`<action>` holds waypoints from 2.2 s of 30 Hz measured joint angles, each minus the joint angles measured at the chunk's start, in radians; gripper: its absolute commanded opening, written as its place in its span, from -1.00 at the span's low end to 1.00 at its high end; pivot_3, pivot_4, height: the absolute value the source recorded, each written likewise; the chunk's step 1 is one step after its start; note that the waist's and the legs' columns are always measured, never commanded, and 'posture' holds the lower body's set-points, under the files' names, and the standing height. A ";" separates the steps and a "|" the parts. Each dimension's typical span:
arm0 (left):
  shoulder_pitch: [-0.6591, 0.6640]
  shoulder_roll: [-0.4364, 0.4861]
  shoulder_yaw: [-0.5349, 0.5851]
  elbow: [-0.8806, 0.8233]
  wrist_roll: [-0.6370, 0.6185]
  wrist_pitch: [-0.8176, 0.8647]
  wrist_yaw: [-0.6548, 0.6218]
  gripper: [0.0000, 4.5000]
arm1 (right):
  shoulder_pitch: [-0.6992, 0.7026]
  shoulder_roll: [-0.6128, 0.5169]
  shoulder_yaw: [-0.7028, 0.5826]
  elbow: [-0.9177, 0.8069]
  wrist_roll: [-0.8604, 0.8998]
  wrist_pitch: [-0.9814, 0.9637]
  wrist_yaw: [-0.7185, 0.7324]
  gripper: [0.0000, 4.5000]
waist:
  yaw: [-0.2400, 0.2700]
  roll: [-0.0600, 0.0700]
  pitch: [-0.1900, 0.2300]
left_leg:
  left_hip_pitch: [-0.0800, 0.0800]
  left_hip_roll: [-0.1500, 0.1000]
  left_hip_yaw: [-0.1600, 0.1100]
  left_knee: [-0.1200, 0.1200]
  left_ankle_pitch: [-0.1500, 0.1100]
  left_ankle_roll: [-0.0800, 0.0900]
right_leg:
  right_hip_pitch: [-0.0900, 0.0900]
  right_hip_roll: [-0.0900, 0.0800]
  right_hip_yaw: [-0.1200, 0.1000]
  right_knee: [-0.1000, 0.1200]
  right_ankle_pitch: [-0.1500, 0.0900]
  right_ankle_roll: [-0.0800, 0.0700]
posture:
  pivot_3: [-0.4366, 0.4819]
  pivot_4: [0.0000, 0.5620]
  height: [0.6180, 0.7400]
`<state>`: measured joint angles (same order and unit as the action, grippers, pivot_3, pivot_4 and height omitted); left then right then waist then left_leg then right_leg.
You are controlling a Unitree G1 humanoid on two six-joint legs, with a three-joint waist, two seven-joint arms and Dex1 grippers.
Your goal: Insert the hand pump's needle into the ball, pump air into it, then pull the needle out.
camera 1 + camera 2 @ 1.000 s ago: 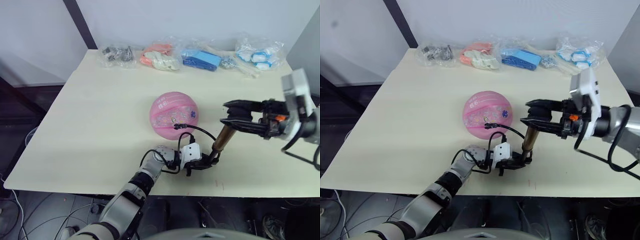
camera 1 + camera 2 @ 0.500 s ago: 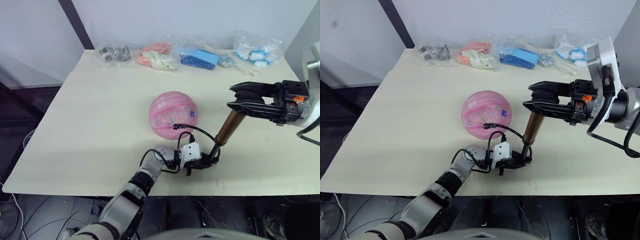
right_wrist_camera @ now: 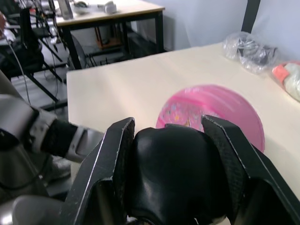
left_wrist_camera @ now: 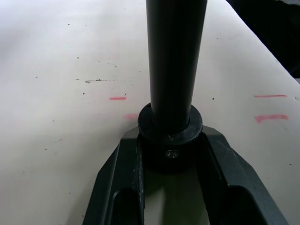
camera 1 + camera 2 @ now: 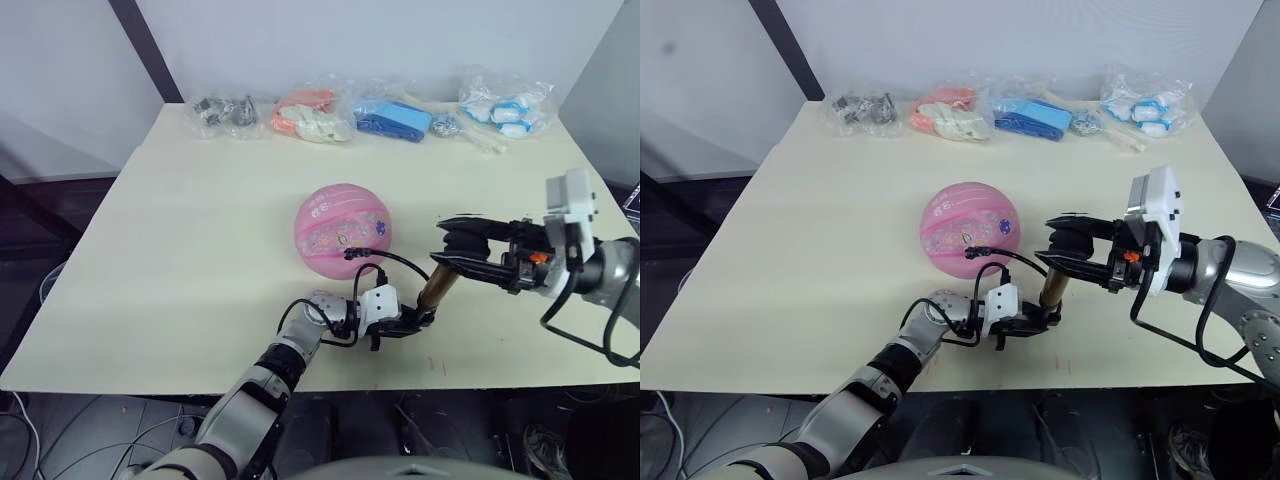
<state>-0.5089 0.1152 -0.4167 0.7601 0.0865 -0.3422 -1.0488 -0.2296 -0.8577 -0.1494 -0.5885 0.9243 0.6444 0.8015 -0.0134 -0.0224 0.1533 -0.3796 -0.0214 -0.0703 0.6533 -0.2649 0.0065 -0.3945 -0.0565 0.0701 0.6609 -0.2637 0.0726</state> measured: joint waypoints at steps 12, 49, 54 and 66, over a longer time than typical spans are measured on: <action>0.002 0.003 0.000 -0.002 0.001 0.001 0.003 -0.55 | 0.107 0.152 0.204 0.090 -0.307 -0.204 0.013 -0.18 | -0.002 -0.002 -0.002 | 0.001 0.001 0.000 0.000 0.000 0.000 | 0.001 0.002 0.000 0.000 0.000 0.000 | -0.05 -0.47 0.94; -0.002 -0.009 -0.002 0.014 -0.006 -0.010 0.006 -0.55 | -0.248 -0.111 -0.146 0.081 0.300 0.226 -0.070 -0.18 | 0.000 0.005 0.002 | -0.002 0.001 -0.019 0.000 0.000 0.000 | 0.009 -0.001 -0.018 -0.004 0.000 -0.001 | -0.05 -0.47 0.94; -0.004 -0.010 -0.006 0.018 -0.001 -0.013 0.007 -0.55 | -0.192 -0.090 -0.147 0.043 0.260 0.192 -0.070 -0.18 | 0.001 0.005 0.001 | -0.001 0.001 -0.019 0.000 0.000 0.000 | 0.010 -0.001 -0.018 -0.004 0.000 -0.001 | -0.05 -0.47 0.94; 0.000 -0.004 -0.006 0.017 0.003 -0.013 0.014 -0.55 | 0.047 0.104 0.057 0.027 -0.072 -0.058 -0.042 -0.18 | -0.001 0.004 -0.002 | 0.001 0.001 -0.020 0.000 0.000 0.000 | 0.012 0.002 -0.019 -0.005 0.000 -0.001 | -0.05 -0.47 0.94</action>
<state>-0.5094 0.1108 -0.4230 0.7774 0.0892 -0.3556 -1.0350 -0.1829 -0.7535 -0.0919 -0.5615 0.8521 0.5865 0.7591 -0.0145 -0.0185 0.1513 -0.3782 -0.0205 -0.0905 0.6532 -0.2648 0.0062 -0.3822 -0.0548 0.0508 0.6563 -0.2640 0.0717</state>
